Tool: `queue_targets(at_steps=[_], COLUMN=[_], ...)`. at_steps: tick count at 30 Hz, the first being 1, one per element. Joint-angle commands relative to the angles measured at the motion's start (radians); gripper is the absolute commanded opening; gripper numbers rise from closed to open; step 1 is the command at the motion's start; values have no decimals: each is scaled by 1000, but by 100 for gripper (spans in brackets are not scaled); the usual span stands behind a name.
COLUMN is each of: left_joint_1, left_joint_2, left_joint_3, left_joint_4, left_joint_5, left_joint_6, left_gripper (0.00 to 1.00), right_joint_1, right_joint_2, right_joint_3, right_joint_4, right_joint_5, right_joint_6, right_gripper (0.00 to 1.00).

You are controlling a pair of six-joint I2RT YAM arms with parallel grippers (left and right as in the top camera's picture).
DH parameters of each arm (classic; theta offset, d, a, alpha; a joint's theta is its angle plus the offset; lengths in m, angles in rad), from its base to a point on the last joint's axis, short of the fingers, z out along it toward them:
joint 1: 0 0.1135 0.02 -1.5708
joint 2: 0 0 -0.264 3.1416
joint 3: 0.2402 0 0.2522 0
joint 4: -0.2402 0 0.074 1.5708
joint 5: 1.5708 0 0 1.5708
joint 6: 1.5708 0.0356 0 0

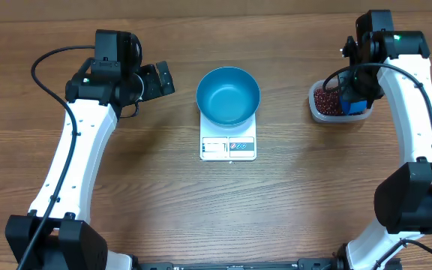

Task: Scoop item into bowl and weigh 150g on scale
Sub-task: 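Lower the scoop into the bean tub with the right gripper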

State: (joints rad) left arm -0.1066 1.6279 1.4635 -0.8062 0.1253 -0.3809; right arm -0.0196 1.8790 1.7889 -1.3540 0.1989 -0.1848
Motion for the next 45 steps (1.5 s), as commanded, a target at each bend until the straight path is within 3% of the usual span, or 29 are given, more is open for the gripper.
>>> queue_targets(at_steps=[1, 6, 8, 13, 19, 26, 32, 38, 45], left_joint_1=[2, 2, 2, 2, 2, 2, 2, 2, 2], left_joint_2=[-13, -13, -13, -13, -13, -13, -13, -13, -13], left_joint_3=[18, 18, 18, 18, 18, 18, 18, 18, 18], left_joint_4=[-1, -1, -1, -1, -1, -1, -1, -1, -1], left_joint_5=[-14, -14, -14, -14, -14, -14, -14, -14, -14], left_joint_6=[26, 26, 26, 26, 26, 26, 26, 26, 26], left_gripper=[100, 99, 100, 100, 99, 100, 99, 99, 100], right_joint_1=[-5, -5, -5, -5, -5, -8, -10, -24, -142], right_joint_2=[3, 3, 3, 3, 3, 3, -24, -157, -216], right_joint_3=[-2, -2, -2, -2, -2, -2, 38, 69, 60], right_joint_4=[4, 3, 3, 9, 24, 48, 55, 42, -16], right_joint_5=[10, 9, 6, -16, -82, -79, 21, 21, -98], right_joint_6=[-3, 1, 1, 0, 1, 44, 162, 229, 294], right_gripper=[33, 41, 55, 69, 72, 90, 93, 96, 97])
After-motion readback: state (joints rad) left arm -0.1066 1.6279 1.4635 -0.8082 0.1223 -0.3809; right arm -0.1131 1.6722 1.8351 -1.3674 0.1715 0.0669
